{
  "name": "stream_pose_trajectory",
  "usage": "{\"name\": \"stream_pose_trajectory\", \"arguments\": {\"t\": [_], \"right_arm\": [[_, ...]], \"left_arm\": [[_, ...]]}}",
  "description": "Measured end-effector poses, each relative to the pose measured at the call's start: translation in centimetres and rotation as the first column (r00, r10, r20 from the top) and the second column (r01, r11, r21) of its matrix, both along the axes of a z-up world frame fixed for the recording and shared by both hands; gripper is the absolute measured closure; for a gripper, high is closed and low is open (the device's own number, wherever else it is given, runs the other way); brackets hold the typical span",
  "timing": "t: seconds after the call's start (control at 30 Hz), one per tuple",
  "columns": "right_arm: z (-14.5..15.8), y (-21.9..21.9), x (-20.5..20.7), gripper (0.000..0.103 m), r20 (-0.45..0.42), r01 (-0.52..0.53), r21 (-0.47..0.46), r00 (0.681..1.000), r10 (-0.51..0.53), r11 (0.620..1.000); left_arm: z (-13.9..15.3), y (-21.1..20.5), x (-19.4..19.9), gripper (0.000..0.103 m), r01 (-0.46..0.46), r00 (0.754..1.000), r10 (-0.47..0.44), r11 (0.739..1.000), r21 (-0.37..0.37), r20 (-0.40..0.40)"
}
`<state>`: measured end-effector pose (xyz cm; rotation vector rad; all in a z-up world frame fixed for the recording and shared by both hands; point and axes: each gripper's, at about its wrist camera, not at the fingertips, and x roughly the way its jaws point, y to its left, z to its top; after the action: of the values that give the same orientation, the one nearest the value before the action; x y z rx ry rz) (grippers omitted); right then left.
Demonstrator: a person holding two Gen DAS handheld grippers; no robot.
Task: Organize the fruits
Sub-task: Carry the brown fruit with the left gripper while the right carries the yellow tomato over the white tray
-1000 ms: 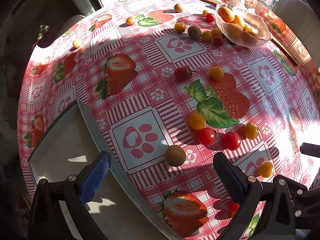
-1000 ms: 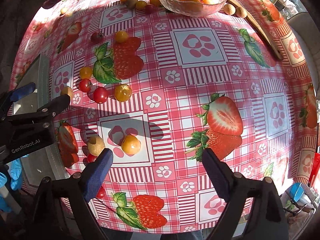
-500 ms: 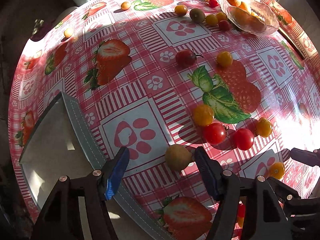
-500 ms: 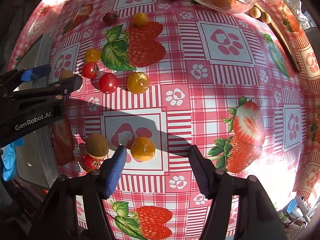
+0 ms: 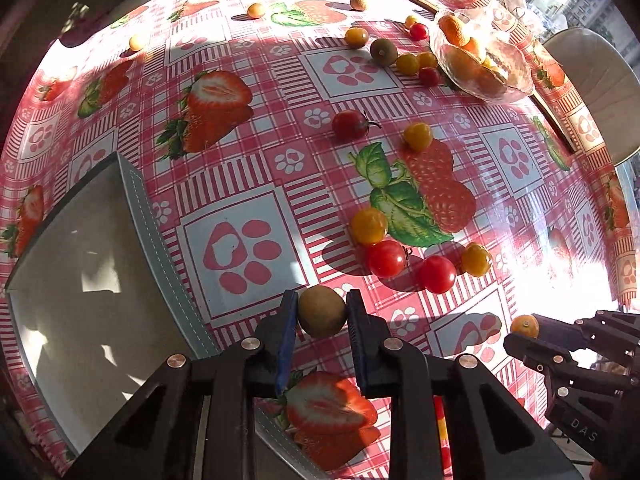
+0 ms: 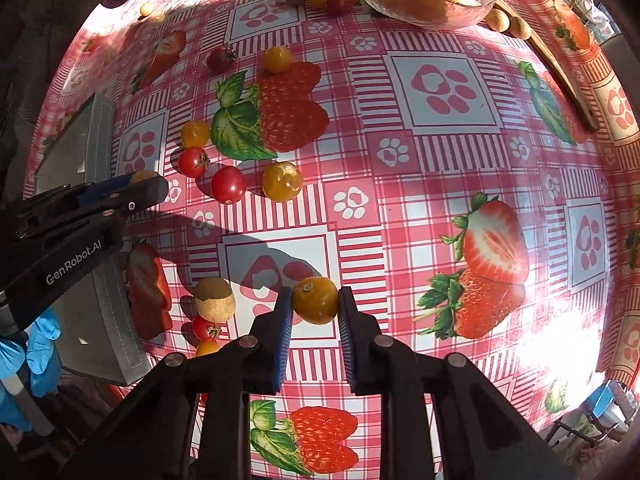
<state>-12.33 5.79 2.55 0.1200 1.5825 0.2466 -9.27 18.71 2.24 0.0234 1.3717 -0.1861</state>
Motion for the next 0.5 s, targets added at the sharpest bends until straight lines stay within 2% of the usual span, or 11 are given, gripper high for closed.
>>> {"name": "stream_pose_trajectory", "arguments": {"t": [0.37, 0.5], "right_arm": [[2.9, -0.6, 0.5, 0.079, 0.012, -0.009, 0.050, 1.000, 0.009, 0.999], [3.7, 1.6, 0.0, 0.079, 0.021, -0.054, 0.070, 0.998, 0.052, 0.996]], "left_arm": [[4.0, 4.0, -3.7, 0.077, -0.105, 0.993, 0.107, 0.993, -0.053, 0.040], [4.3, 5.4, -5.4, 0.077, -0.142, 0.988, 0.143, 0.989, -0.037, 0.049]]}}
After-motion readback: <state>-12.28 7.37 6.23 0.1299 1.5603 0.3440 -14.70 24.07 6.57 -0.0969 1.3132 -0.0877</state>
